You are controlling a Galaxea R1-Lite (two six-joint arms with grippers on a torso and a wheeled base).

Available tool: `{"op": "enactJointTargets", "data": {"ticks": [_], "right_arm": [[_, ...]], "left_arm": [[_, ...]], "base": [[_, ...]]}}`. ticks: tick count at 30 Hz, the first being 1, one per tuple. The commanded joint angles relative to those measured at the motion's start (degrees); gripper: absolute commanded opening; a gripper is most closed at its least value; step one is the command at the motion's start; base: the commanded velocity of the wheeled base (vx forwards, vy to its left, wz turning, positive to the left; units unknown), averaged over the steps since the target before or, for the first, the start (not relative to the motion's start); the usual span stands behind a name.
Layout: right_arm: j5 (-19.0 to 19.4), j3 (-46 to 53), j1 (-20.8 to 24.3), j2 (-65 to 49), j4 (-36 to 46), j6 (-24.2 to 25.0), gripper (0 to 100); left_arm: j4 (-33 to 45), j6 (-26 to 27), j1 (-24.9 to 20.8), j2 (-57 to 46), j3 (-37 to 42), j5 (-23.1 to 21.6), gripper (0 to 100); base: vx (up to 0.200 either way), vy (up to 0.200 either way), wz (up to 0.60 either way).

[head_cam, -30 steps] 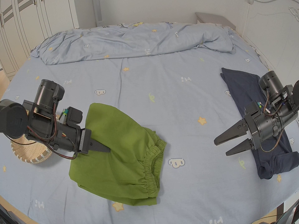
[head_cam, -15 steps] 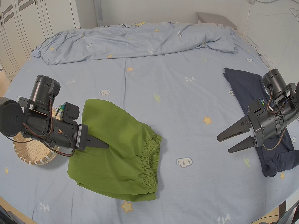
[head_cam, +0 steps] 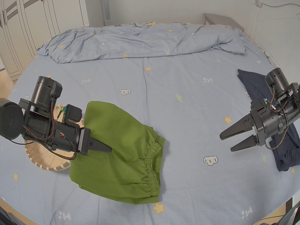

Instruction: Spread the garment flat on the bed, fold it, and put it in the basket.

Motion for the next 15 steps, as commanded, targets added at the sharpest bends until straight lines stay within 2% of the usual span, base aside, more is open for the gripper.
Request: {"op": "enactJointTargets", "data": {"ticks": [1, 4, 8, 10, 15], "right_arm": [[0.0, 0.1, 0.0, -0.3, 0.0, 0.0, 100], [0.0, 0.1, 0.0, -0.4, 0.0, 0.0, 100], [0.0, -0.2, -0.3, -0.6, 0.0, 0.0, 100], [0.0, -0.8, -1.7, -0.6, 0.0, -0.2, 100], [0.0, -0.7, -2.2, -0.7, -0.1, -0.3, 100]], "left_arm": [[0.0, 0.1, -0.4, 0.0, 0.2, 0.0, 0], [0.0, 0.5, -0.9, 0.0, 0.6, 0.0, 0], [0.0, 3.9, -2.3, -0.9, 0.7, 0.0, 0], [-0.1, 7.4, -4.4, -1.2, -0.7, 0.1, 0], [-0.1, 8.0, -6.3, -2.0, -4.6, 0.2, 0]], "base": [[0.000, 0.200, 0.00], [0.000, 0.000, 0.00], [0.000, 0.000, 0.00], [0.000, 0.000, 0.00], [0.000, 0.000, 0.00]]}}
